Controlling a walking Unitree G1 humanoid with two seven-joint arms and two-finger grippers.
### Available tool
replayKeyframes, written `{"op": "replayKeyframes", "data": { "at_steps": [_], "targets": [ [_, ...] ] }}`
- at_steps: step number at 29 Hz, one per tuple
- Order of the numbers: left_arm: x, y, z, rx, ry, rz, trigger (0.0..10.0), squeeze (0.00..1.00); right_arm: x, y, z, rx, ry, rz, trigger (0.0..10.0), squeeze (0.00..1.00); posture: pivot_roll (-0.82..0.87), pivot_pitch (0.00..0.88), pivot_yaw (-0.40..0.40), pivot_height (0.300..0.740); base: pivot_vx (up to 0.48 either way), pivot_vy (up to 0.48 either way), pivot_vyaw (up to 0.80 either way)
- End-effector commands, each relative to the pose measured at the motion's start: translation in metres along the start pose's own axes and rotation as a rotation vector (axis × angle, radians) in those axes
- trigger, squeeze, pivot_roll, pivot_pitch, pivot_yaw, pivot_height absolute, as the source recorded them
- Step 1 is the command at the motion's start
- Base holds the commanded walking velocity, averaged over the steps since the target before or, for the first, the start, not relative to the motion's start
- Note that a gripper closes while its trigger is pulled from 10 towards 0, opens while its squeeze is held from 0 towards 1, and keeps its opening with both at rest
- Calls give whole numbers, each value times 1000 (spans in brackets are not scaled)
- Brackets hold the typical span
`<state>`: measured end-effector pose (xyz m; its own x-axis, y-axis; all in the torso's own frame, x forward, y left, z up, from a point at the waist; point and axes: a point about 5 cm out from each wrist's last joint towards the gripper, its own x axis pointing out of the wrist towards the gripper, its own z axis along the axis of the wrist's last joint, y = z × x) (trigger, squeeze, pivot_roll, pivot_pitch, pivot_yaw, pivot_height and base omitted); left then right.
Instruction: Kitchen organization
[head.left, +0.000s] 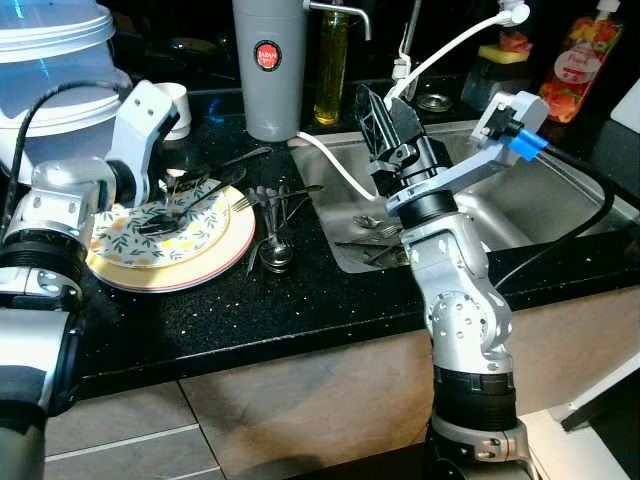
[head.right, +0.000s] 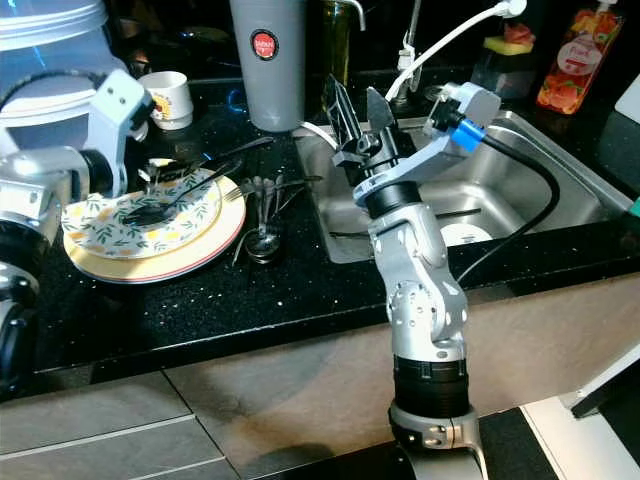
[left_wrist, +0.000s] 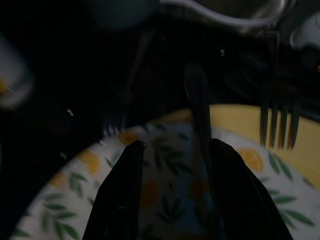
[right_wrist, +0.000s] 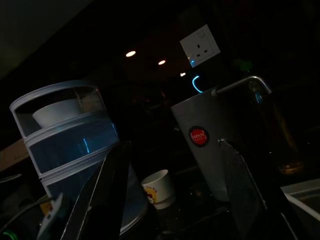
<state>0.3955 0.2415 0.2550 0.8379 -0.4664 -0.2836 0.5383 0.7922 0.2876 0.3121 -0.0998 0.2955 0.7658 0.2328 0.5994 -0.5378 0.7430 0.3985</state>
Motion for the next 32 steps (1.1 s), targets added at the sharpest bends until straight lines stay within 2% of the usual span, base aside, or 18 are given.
{"op": "replayKeyframes", "data": {
  "at_steps": [1, 5, 7, 8, 10, 15, 17, 18, 22, 29, 32],
  "targets": [
    [6, -6, 2, 21, 23, -33, 10000, 0, -3, -4, 2, -8, -11, -17, 10000, 0, 89, 0, 41, 740, 0, 0, 0],
    [10, -10, -26, 105, 197, 1, 10000, 0, -3, -5, 3, -14, -15, -20, 10000, 0, 79, 0, 48, 740, 0, 0, 0],
    [9, -9, -27, 107, 199, 6, 10000, 0, -2, -4, 3, -16, -16, -19, 10000, 0, 75, 0, 50, 740, 0, 0, 0],
    [3, -3, -23, 88, 154, 14, 10000, 0, -3, -3, 5, -19, -20, -16, 10000, 0, 71, 0, 49, 740, 0, 0, 0],
    [-2, 2, -19, 88, 134, 14, 10000, 0, -4, -3, 6, -20, -22, -15, 10000, 0, 82, 0, 42, 740, 0, 0, 0],
    [-13, 8, -23, 116, 156, -11, 10000, 0, -5, -6, 5, -21, -12, -24, 10000, 0, 101, 0, 34, 740, 0, 0, 0],
    [-24, 11, -29, 145, 185, -56, 10000, 0, -4, -7, 3, -19, -7, -20, 10000, 0, 112, 4, 29, 740, 0, 0, 0],
    [-24, 11, -29, 145, 185, -56, 10000, 0, -4, -7, 3, -19, -7, -20, 10000, 0, 112, 4, 29, 740, 0, 0, 0],
    [-48, 19, -27, 194, 179, -103, 10000, 0, 1, -5, 4, -11, -9, 2, 10000, 0, 140, 21, 14, 740, 0, 0, 0],
    [-48, 11, -24, 162, 142, -175, 10000, 0, 2, -4, 2, -7, -4, 5, 10000, 0, 142, 22, 16, 740, 0, 0, 0],
    [-48, 10, -19, 180, 129, -192, 10000, 0, 3, -4, 5, -9, -9, 7, 10000, 0, 128, 26, 15, 740, 0, 0, 0]
  ]
}}
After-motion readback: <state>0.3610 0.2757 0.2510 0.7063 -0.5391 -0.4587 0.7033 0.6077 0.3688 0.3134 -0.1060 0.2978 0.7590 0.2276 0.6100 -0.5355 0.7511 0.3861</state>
